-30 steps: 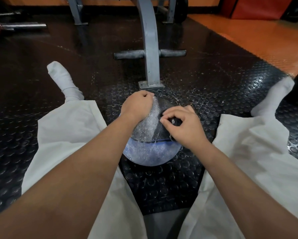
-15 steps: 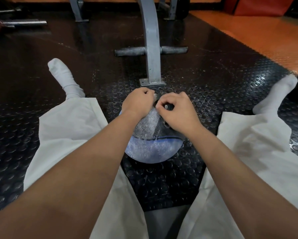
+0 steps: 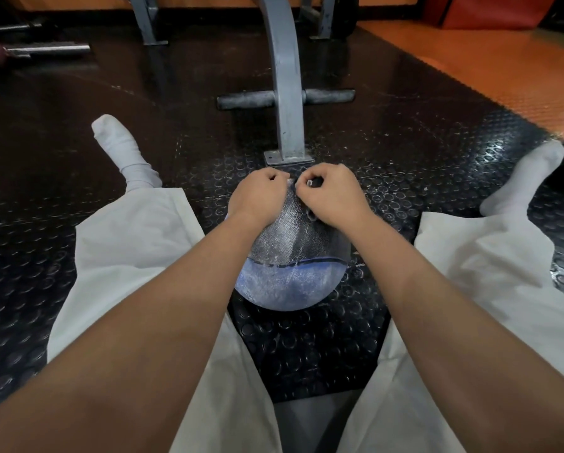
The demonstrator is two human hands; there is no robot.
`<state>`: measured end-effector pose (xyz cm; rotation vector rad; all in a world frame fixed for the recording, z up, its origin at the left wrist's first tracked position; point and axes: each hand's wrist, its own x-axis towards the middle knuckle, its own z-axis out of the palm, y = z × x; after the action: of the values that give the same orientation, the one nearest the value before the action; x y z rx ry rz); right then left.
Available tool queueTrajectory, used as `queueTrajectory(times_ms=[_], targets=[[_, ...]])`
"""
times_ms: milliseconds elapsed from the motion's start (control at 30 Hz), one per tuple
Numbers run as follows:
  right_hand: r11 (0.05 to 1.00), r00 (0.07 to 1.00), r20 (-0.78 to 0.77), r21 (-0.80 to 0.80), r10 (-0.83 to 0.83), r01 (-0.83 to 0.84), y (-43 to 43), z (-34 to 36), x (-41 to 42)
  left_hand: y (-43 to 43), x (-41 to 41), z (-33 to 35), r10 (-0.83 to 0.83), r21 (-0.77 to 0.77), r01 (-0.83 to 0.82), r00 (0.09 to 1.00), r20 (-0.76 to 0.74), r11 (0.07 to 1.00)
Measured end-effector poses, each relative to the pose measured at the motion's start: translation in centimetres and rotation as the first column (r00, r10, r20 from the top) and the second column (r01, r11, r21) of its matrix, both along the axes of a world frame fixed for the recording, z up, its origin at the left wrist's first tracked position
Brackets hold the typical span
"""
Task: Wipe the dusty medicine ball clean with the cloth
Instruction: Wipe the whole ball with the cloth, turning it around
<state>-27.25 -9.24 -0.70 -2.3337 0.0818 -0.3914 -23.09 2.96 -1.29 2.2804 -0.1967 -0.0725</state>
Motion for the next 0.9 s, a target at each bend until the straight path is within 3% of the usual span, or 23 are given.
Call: queueTrajectory(times_ms=[133,300,433,667,733,900], targets=[[0.993,0.989,0.149,-0.111,-0.015,0.032,0.9,-1.6,-1.4,-0.2,0.9,0.1,0.011,0.011,-0.011,1.000,-0.005,1.000],[0.983,0.921,0.376,-0.181,0.102,-0.034,1.6,-4.0,-4.9,-0.4,1.6,0.3,-0.031,0.030,0.033,0.999,-0.043,0.999],[0.979,0.920,0.361,-0.183,0.154,-0.092,0.7,-3.3,-4.4,-0.2,1.6,0.2,-0.051,0.055,0.053,0.998,-0.025,0.997],[0.998,0.998,-0.022,0.008,-0.063,0.063,-0.1,0.1,1.2,-0.3,1.7,-0.4,-0.008,0.018,0.009,1.000,-0.007,1.000],[0.995,0.997,0.002,-0.061,-0.074,0.074,0.2,-0.2,1.3,-0.3,2.0,-0.3,0.018,0.000,-0.018,1.000,-0.016,1.000],[0.997,0.956,0.292,-0.066,-0.029,0.050,1.5,-3.2,-2.9,-0.4,2.8,-0.1,0.001,-0.029,-0.003,0.998,-0.064,1.000]])
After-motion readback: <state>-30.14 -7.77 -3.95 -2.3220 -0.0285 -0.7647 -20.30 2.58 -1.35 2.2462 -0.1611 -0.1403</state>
